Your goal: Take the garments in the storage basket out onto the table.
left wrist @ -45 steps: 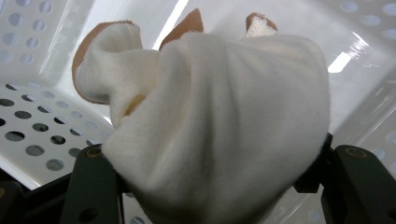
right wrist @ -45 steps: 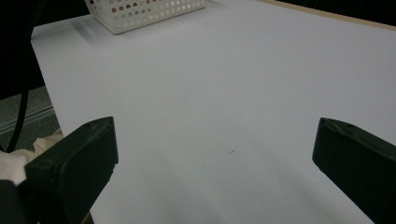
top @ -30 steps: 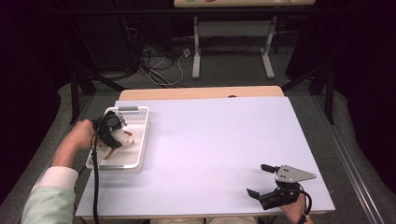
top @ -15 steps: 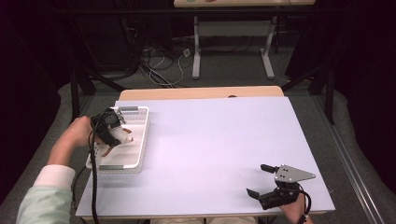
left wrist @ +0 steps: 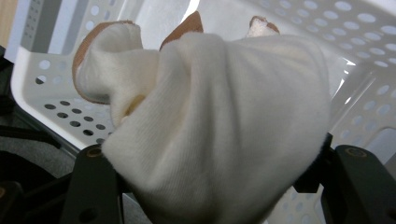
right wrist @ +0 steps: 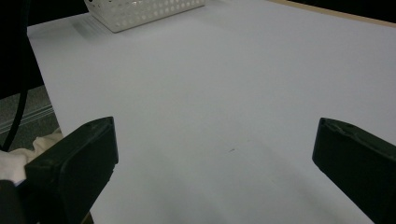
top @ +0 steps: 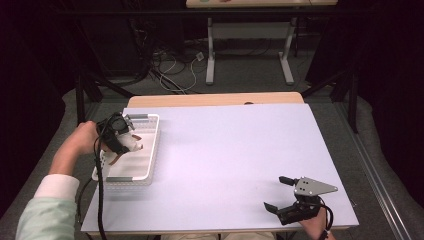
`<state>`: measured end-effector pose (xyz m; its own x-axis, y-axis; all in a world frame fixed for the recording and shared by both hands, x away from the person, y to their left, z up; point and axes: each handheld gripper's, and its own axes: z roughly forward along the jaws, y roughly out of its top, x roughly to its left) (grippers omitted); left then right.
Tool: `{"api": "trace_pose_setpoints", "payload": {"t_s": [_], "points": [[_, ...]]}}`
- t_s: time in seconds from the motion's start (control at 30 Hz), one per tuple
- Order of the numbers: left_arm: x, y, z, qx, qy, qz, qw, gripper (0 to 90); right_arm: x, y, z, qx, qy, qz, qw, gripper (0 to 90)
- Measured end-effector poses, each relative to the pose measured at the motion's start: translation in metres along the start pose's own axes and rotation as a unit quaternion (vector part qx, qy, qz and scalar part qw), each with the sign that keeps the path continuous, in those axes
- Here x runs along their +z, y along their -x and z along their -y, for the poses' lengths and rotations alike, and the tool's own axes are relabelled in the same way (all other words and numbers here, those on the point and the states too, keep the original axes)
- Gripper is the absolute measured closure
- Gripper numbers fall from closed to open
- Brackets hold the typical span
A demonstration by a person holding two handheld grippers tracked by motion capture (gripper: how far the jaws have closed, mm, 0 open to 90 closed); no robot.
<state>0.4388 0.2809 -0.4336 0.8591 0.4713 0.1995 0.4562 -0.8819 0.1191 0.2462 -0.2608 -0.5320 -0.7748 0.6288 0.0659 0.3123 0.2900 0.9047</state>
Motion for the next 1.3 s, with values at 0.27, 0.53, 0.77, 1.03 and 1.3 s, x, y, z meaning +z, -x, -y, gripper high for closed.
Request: {"api": "trace_pose_setpoints", "payload": {"t_s": [0.27, 0.53, 0.77, 1.03, 1.3], "points": [[-0.013, -0.001, -0.001, 0.007, 0.0, -0.007, 0.9999, 38.0, 0.001, 0.0, 0.0, -0.001, 0.001, 0.0, 1.0, 0.0], [-0.026, 0.0, -0.004, 0.016, 0.004, -0.014, 0.9998, 38.1, 0.0, 0.001, 0.0, 0.0, 0.001, 0.0, 1.0, 0.0], [-0.033, 0.003, -0.007, 0.023, 0.007, -0.017, 0.9996, 38.2, 0.001, 0.001, 0.001, 0.001, 0.002, 0.0, 1.0, 0.0], [-0.044, 0.007, -0.013, 0.036, 0.014, -0.022, 0.999, 38.3, 0.001, 0.001, 0.001, 0.0, 0.001, 0.0, 1.0, 0.0], [-0.053, 0.011, -0.019, 0.049, 0.017, -0.026, 0.9983, 38.5, 0.001, 0.001, 0.001, 0.0, 0.0, 0.0, 1.0, 0.0]]}}
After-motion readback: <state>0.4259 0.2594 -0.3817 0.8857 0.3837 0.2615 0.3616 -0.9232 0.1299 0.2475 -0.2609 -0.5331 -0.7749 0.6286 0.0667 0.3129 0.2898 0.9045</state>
